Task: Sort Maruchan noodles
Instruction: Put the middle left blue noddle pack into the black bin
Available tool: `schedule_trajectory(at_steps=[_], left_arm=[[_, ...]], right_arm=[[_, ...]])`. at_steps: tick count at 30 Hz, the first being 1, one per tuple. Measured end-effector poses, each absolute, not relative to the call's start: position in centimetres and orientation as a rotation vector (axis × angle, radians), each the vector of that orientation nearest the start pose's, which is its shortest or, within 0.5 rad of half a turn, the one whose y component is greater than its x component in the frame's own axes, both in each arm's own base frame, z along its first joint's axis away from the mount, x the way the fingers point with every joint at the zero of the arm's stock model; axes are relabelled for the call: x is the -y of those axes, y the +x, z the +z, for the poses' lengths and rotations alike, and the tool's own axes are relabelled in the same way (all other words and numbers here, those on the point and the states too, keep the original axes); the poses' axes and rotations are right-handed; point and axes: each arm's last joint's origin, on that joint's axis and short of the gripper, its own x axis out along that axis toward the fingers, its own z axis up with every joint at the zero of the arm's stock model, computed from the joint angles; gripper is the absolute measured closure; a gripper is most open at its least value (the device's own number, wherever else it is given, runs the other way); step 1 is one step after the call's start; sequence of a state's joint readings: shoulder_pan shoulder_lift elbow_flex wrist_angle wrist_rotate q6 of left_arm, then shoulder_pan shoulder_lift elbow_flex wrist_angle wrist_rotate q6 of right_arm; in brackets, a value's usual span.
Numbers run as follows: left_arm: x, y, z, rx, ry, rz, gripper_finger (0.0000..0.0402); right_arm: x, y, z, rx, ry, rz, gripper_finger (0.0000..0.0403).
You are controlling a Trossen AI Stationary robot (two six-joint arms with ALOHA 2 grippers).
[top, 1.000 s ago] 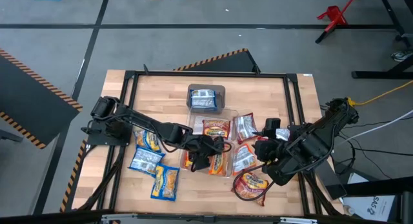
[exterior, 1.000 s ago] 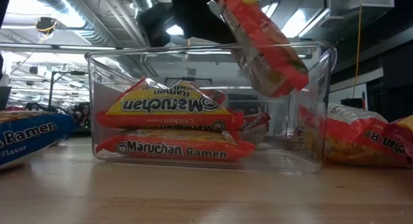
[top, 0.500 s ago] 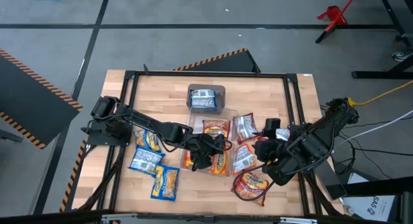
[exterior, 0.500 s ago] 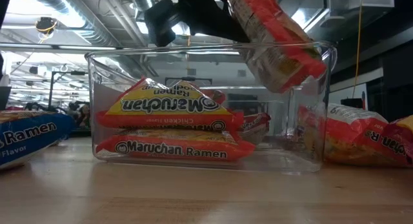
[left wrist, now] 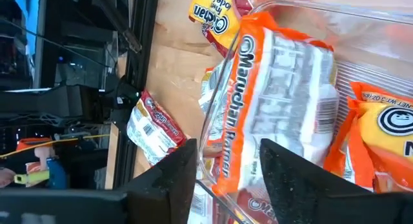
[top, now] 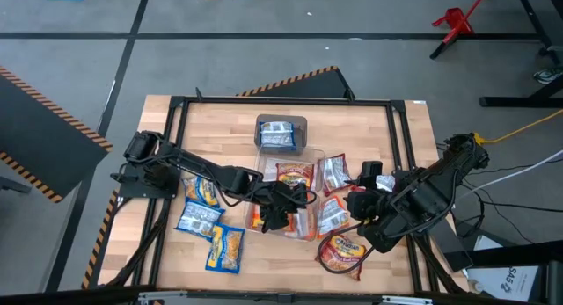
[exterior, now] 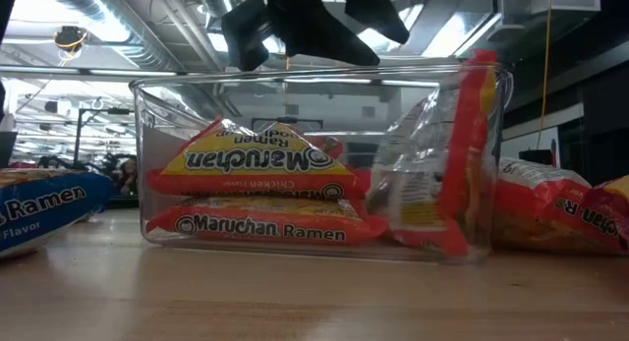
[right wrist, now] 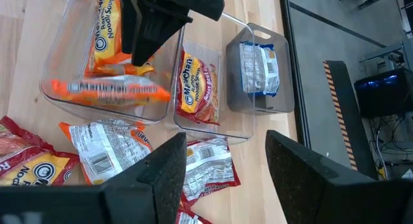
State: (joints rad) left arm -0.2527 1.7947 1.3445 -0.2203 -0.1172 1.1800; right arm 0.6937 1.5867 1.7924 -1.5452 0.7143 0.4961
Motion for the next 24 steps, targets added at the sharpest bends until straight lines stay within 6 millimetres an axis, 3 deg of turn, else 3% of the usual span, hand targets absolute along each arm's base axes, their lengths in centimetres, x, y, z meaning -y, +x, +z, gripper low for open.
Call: schedule_trajectory(at_steps=[4, 9, 12, 16, 20, 24], left_arm=[[9.7, 39.1, 25.0, -0.494, 1.26, -0.48, 0.0226], [9.9, 39.3, 26.1, -0.527, 1.273, -0.202, 0.0225], [10.3, 38.3, 27.6, -0.534, 1.224, -0.098, 0.0225], [10.4, 35.8, 30.2, -0.548, 1.011, -0.021, 0.0225], [9.4, 32.0, 32.7, -0.634, 0.739, 0.113, 0.0225], [8.4, 28.0, 33.3, -0.794, 0.408, 0.152, 0.0225]], right_arm=[[-16.0, 22.2, 38.9, -0.959, -0.414, -0.26, 0.0205], [-16.0, 22.2, 38.9, -0.961, -0.41, -0.259, 0.0205], [-16.0, 22.2, 38.9, -0.966, -0.405, -0.253, 0.0205], [-16.0, 22.1, 38.9, -0.971, -0.401, -0.249, 0.0205], [-16.0, 22.1, 38.9, -0.97, -0.406, -0.249, 0.0205], [-16.0, 22.2, 38.9, -0.959, -0.419, -0.261, 0.0205]])
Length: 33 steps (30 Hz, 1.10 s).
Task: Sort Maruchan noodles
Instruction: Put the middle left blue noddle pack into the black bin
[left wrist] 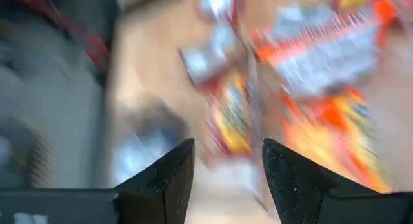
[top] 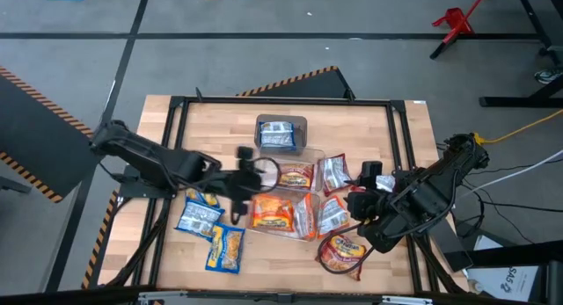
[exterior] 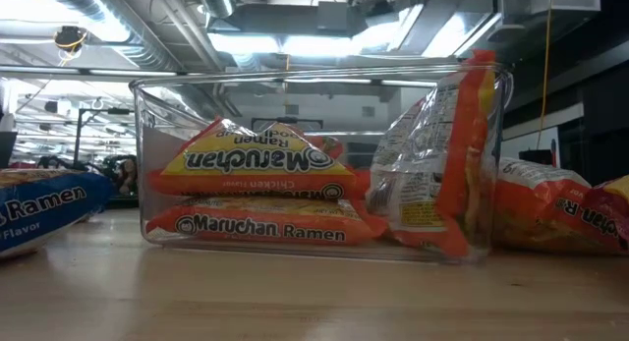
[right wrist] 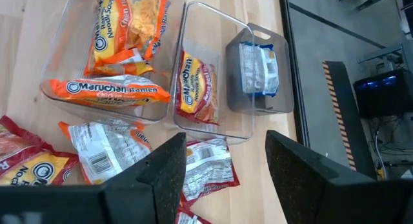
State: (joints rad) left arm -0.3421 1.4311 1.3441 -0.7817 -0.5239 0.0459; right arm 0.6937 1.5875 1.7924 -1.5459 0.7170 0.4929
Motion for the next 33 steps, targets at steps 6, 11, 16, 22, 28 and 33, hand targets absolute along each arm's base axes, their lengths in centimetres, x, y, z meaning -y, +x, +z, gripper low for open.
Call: schedule_trajectory(at_steps=[6, 11, 16, 22, 28, 33], left_arm=[[8.6, 24.3, 31.4, -1.166, 0.073, 0.195, 0.0225], [10.2, 22.9, 29.1, -1.234, -0.023, 0.275, 0.0225], [11.5, 20.5, 26.6, -1.262, -0.138, 0.416, 0.0225], [11.7, 16.4, 25.5, -1.28, -0.511, 0.603, 0.0225], [11.7, 13.9, 23.2, -1.323, -0.791, 0.848, 0.0225], [11.9, 12.7, 21.3, -1.401, -0.808, 0.902, 0.0225]], right_arm=[[-15.9, 22.2, 38.9, -0.955, -0.425, -0.264, 0.0205], [-16.0, 22.2, 38.9, -0.954, -0.423, -0.264, 0.0205], [-16.0, 22.2, 38.9, -0.96, -0.419, -0.259, 0.0205], [-16.0, 22.1, 38.8, -0.971, -0.413, -0.247, 0.0205], [-16.0, 22.2, 38.9, -0.961, -0.419, -0.258, 0.0205], [-16.0, 22.2, 38.9, -0.961, -0.418, -0.258, 0.0205]])
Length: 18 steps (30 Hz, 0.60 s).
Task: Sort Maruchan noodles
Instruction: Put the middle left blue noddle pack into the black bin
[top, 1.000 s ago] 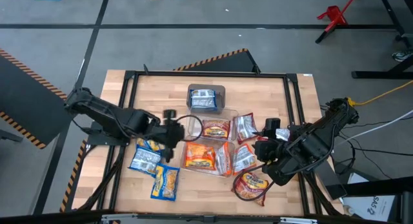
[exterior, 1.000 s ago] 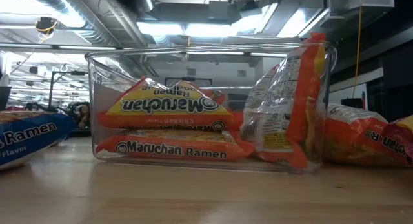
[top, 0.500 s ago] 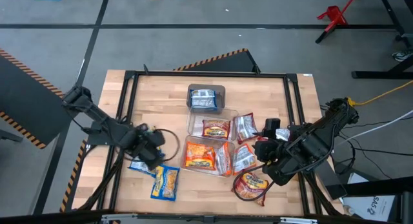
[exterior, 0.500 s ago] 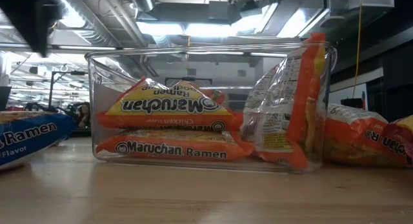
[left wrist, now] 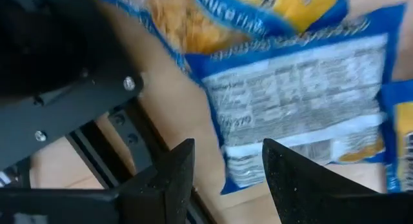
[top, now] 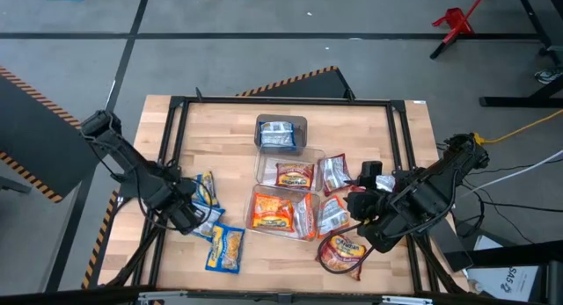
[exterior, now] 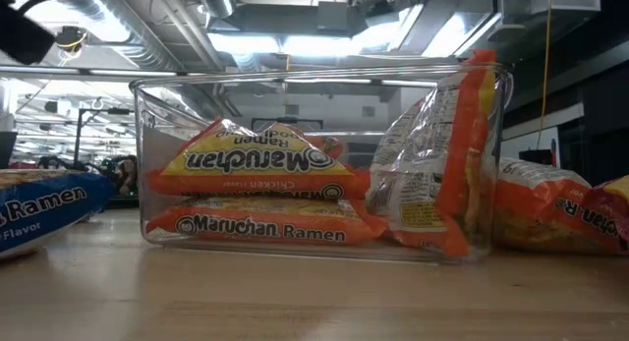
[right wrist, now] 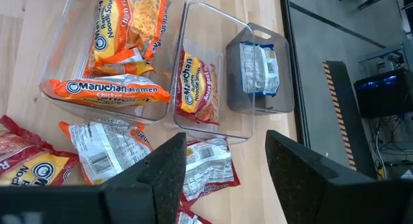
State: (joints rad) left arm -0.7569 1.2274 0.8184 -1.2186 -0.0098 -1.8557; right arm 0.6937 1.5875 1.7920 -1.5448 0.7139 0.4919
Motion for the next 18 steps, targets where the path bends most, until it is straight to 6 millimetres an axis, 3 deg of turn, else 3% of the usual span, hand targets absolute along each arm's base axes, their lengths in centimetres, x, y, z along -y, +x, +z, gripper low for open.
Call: schedule_trajectory(at_steps=[12, 18], left_arm=[[12.2, 11.6, 17.4, -1.422, -0.835, 0.852, 0.0225], [13.1, 12.3, 15.4, -1.36, -0.987, 0.68, 0.0225]], right_arm=[[-16.0, 22.2, 38.9, -0.965, -0.413, -0.253, 0.0205], [-16.0, 22.2, 38.8, -0.971, -0.409, -0.247, 0.0205]])
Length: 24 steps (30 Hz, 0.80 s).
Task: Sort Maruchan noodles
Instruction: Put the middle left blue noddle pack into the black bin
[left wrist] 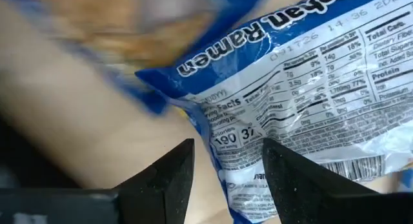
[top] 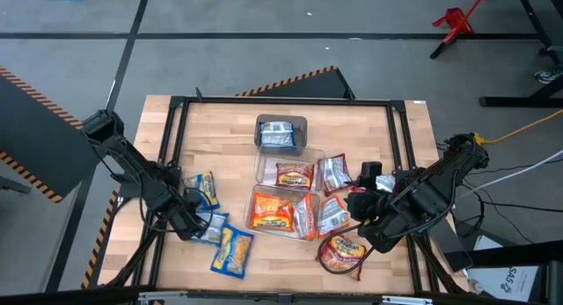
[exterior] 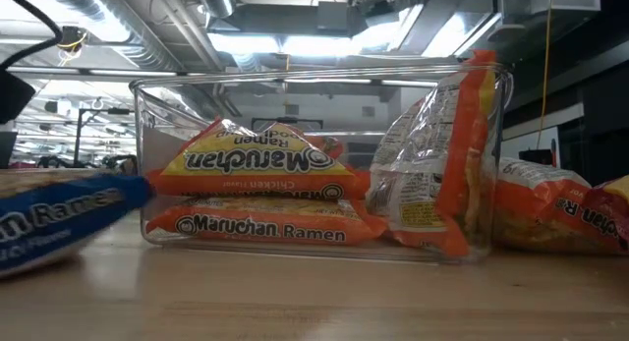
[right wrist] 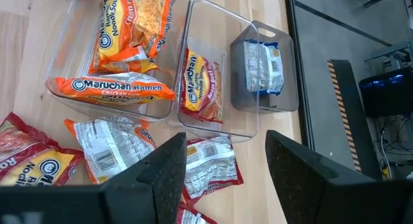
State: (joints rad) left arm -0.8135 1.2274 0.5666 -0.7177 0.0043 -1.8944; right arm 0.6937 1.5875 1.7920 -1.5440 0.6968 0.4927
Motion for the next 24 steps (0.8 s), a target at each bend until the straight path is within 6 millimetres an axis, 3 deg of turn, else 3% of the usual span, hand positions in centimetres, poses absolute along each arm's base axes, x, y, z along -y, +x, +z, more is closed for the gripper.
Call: schedule_trajectory(at_steps=[8, 17, 24], left_arm=[[13.1, 13.2, 14.9, -1.126, -1.044, 0.648, 0.0225], [13.1, 13.1, 14.6, -1.133, -1.087, 0.654, 0.0225], [12.8, 12.9, 12.9, -1.069, -1.204, 0.653, 0.0242]], right_arm=[[-16.0, 22.2, 38.8, -0.969, -0.408, -0.247, 0.0205], [-16.0, 22.2, 38.9, -0.968, -0.408, -0.247, 0.0205], [-16.1, 22.3, 38.9, -0.958, -0.396, -0.244, 0.0205]])
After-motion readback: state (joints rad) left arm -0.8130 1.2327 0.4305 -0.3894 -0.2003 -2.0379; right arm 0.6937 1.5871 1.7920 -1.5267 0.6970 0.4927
